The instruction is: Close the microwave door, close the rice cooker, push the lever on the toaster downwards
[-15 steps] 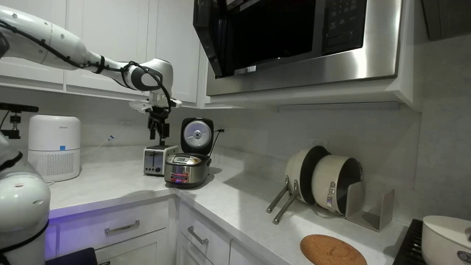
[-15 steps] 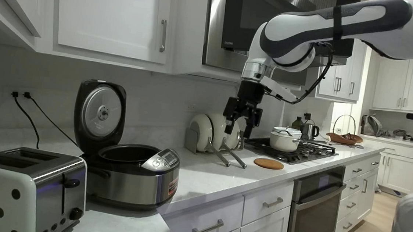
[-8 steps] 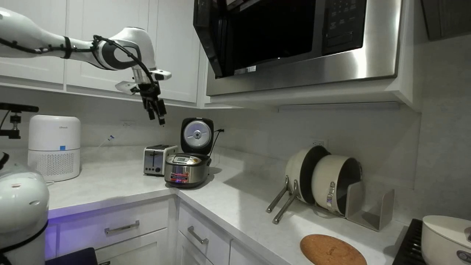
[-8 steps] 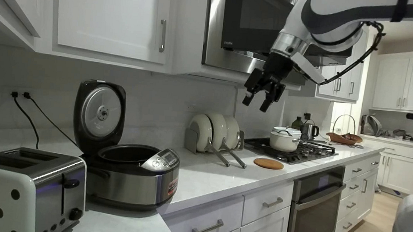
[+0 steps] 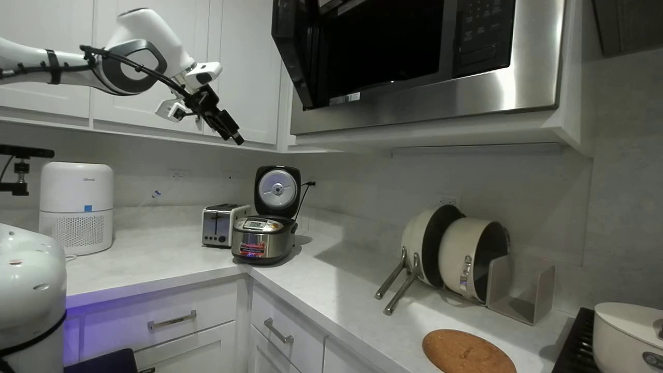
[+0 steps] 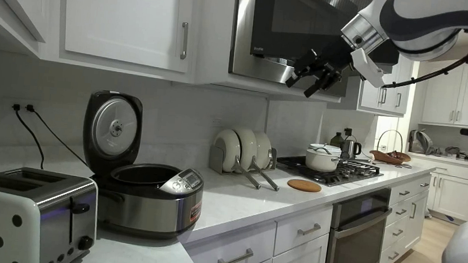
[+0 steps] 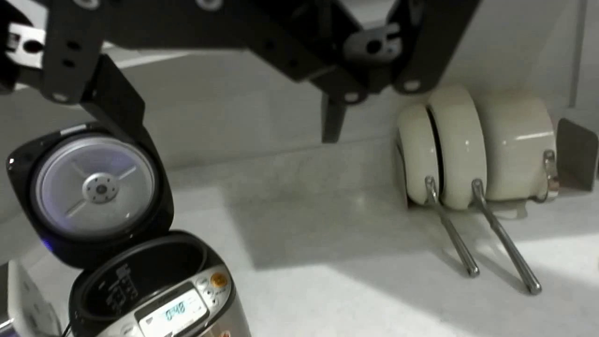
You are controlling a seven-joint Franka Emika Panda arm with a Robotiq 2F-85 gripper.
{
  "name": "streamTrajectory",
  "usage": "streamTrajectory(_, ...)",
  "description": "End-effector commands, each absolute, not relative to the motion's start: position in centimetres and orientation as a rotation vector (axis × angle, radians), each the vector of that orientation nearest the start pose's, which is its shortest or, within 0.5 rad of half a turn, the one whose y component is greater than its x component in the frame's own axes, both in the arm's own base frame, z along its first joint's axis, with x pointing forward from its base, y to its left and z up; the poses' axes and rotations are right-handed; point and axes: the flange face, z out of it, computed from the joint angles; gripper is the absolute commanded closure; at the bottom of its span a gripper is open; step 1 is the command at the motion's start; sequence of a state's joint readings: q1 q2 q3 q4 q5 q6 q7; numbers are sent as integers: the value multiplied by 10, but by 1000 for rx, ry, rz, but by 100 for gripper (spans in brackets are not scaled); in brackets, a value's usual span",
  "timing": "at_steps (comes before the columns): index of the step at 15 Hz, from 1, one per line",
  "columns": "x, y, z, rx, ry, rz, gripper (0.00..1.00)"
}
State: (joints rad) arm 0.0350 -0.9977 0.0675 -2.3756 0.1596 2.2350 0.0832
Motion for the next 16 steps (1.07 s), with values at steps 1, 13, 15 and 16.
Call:
streamTrajectory(1,269,37,733,-2618,122,-1488,29)
streamTrajectory(13,259,-2,801,-2509,282,-1959,100)
streamTrajectory(15,259,-5,804,-2512,304,-1979,100)
streamTrajectory(16,260,-7,806,-2516,314,-1987,100)
